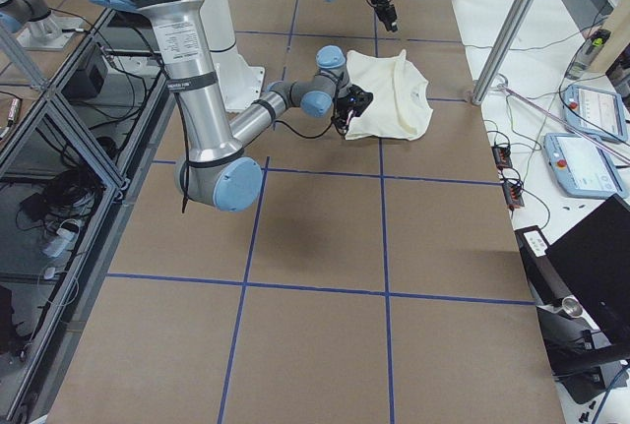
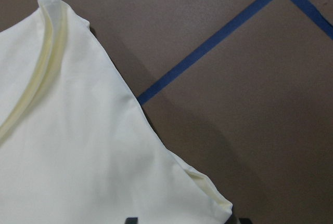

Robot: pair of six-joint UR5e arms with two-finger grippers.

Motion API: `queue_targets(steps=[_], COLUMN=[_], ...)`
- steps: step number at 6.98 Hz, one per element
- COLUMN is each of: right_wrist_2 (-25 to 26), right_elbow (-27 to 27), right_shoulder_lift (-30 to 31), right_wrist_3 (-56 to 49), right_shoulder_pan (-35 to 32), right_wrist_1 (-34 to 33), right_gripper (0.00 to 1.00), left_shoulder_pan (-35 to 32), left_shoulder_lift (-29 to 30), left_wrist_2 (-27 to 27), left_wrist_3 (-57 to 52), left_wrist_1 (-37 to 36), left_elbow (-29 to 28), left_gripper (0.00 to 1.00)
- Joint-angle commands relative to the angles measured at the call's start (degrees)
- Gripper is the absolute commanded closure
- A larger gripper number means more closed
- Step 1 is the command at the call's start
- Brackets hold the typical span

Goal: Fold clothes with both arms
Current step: 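Grasp the folded shirt corners with both grippers and rotate it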

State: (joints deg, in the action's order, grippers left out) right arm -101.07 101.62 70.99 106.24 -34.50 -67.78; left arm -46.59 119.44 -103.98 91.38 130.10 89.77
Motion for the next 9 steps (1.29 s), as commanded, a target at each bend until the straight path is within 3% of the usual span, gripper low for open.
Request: queue_targets(steps=[1,4,6,8,9], right_wrist_2=[1.2,1.5,2.2,2.4,2.3], right_elbow=[-2.5,-4.5,-4.9,-5.5,-5.6], right_shoulder_lift=[0.3,-0.9,-1.6,-2.4,-2.4], right_wrist_3=[-0.4,-0.6,-0.8,-0.8,-0.6], right_shoulder_pan=[1.5,1.8,1.8,1.8,1.7], right_wrist_1=[0.1,0.1,0.1,0.0,0.1], right_gripper=[0.30,0.30,0.40,0.41,0.50], left_shoulder_pan=[0.0,0.0,0.0,0.0,0.0], left_shoulder_lift=[-0.1,-0.2,-0.5,-0.5,-0.5], left_wrist_2=[0.1,0.3,0.4,0.4,0.4], left_wrist_3=[-0.1,-0.1,-0.1,-0.1,-0.1], left_wrist_1=[-0.2,-0.2,-0.2,-0.2,-0.2], left_elbow=[-0.3,-0.6,-0.5,-0.5,-0.4], left_gripper=[0.29,0.27,0.27,0.27,0.27])
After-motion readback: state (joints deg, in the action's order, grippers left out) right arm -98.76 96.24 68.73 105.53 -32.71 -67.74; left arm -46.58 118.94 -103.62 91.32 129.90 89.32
